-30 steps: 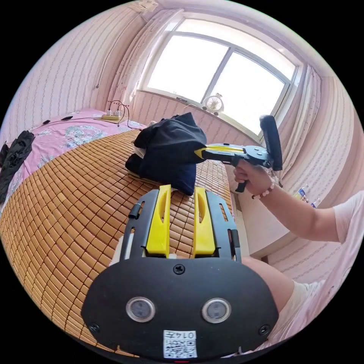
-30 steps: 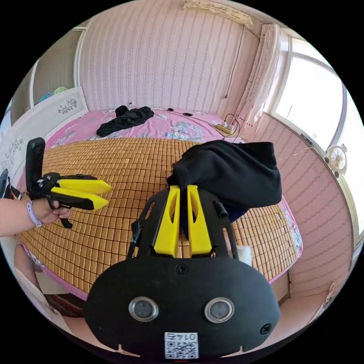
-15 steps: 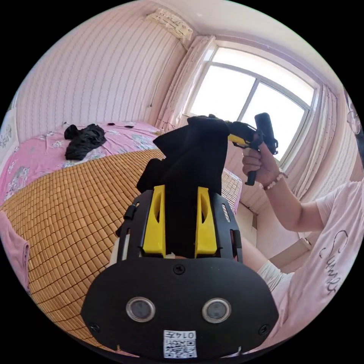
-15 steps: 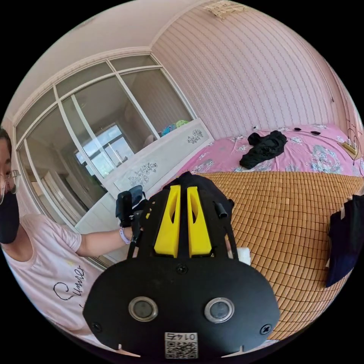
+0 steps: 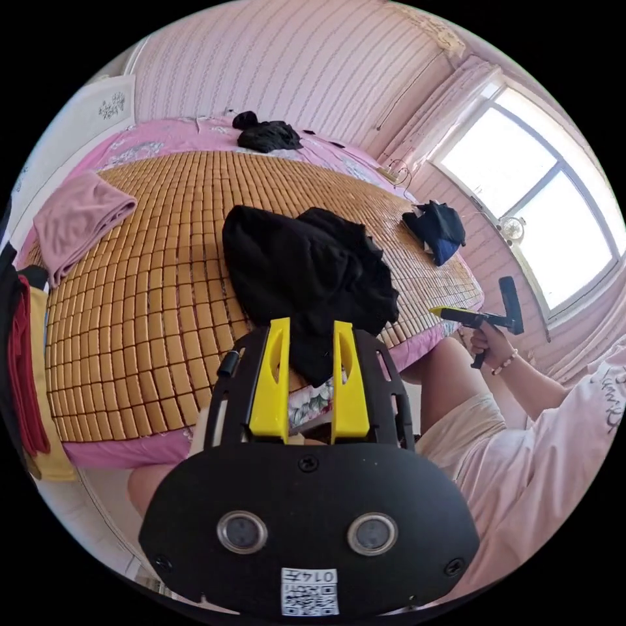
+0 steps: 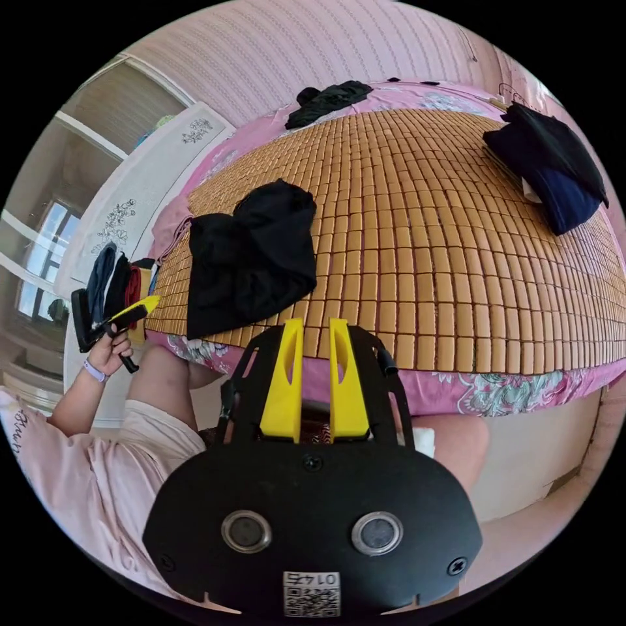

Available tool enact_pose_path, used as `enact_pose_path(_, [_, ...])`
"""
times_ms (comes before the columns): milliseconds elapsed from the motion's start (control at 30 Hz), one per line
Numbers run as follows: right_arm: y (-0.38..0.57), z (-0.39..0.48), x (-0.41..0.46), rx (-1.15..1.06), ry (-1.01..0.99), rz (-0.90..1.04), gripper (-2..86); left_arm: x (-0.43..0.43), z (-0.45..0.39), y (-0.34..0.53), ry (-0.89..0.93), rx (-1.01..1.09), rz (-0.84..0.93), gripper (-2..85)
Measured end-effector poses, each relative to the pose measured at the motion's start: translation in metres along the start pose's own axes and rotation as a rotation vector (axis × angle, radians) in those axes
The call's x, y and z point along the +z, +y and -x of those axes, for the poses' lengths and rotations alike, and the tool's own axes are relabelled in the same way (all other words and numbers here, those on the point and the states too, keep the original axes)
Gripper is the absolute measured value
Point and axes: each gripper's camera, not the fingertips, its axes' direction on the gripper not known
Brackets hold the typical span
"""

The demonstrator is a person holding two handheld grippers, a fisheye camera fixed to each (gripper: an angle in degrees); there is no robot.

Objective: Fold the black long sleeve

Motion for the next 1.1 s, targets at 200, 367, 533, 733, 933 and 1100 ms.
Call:
enact_pose_path(200, [-0.044,0.033,0.011,-0.214,0.093,-0.023,10.9,0.036,0.0,0.003,-0.071,-0.12,0.094,11.6])
enact_pose_path(367, [-0.106,0.011,0.047,-0.056,0.231,-0.051,13.4,0.056,-0.012,0.005,-0.061,-0.148,0.168,10.7])
enact_pose_path(533, [-0.125,-0.016,0.074,0.022,0.276,0.074,4.1,0.062,-0.03,0.005,-0.165,-0.079,0.175,3.2])
enact_pose_path(733, [-0.113,-0.049,0.001,0.046,-0.013,-0.088,0.2,0.026,-0.044,-0.003,-0.177,-0.033,0.101,-0.7])
enact_pose_path(933, [-0.072,-0.063,-0.008,0.105,0.019,0.023,0.4,-0.038,-0.068,-0.007,-0.167,0.011,-0.111,3.5])
enact_pose_path(1100, [-0.062,-0.061,0.012,0.114,0.068,0.107,0.5,-0.023,-0.068,0.014,-0.137,-0.054,0.055,7.6])
